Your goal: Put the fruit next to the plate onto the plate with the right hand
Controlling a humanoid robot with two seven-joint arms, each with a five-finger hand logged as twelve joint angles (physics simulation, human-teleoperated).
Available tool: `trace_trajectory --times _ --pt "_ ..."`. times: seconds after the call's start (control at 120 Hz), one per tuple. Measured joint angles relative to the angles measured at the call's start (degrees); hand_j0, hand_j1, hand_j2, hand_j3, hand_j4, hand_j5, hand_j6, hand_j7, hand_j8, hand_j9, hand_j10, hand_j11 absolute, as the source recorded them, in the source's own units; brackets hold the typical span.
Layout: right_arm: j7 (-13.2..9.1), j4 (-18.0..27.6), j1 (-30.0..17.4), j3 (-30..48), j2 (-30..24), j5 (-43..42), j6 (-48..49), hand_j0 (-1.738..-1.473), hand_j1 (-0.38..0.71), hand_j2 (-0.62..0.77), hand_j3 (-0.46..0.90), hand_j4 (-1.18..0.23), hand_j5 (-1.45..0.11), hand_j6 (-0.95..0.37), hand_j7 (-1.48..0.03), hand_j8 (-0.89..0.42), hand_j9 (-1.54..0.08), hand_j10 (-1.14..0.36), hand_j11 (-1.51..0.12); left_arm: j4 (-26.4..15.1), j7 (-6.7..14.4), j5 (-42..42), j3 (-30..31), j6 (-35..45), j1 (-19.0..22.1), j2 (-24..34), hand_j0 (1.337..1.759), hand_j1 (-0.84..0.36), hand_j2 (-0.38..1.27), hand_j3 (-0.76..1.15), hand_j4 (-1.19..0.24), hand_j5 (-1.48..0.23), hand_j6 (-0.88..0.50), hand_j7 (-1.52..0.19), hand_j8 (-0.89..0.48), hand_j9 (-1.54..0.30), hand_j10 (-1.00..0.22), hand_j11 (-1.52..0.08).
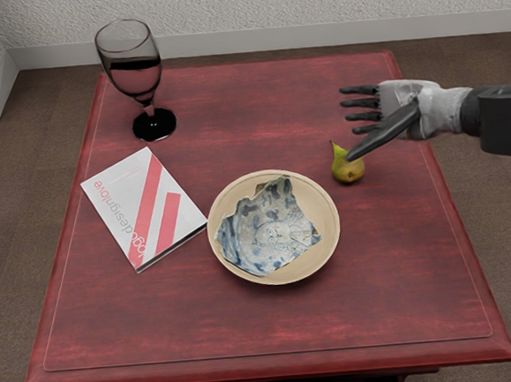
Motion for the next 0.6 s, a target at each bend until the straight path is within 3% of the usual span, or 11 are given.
trace_trajectory --times 0.183,0.408,0.6 --pt "0.00 -1.05 -0.16 0.34 -0.77 -1.70 -0.73 -1.658 -0.32 0.00 0.00 -0.03 -0.03 -0.03 -0.03 -0.03 -0.03 -0.03 -0.04 0.00 0.00 0.00 0.01 0.00 0.00 0.00 1.658 0.35 0.00 0.00 0.00 0.00 0.00 0.00 0.00 0.00 0.00 0.00" --pt "0.00 -2.78 -0.31 -4.78 4.37 -23.28 -16.95 -1.658 -0.32 -0.01 0.00 -0.03 -0.04 -0.03 -0.04 -0.03 -0.04 -0.03 -0.04 0.00 0.00 0.00 -0.01 0.00 0.00 0.00 1.658 0.35 0.00 0.00 0.00 0.00 0.00 0.00 0.00 0.00 0.00 0.00" --pt "0.00 -2.72 -1.35 -10.54 7.46 -31.87 -28.10 -1.658 -0.30 -0.01 0.00 -0.04 -0.05 -0.04 -0.05 -0.04 -0.05 -0.04 -0.05 0.00 0.00 0.00 0.00 0.00 0.00 0.00 1.658 0.35 0.00 0.00 0.00 0.00 0.00 0.00 0.00 0.00 0.00 0.00"
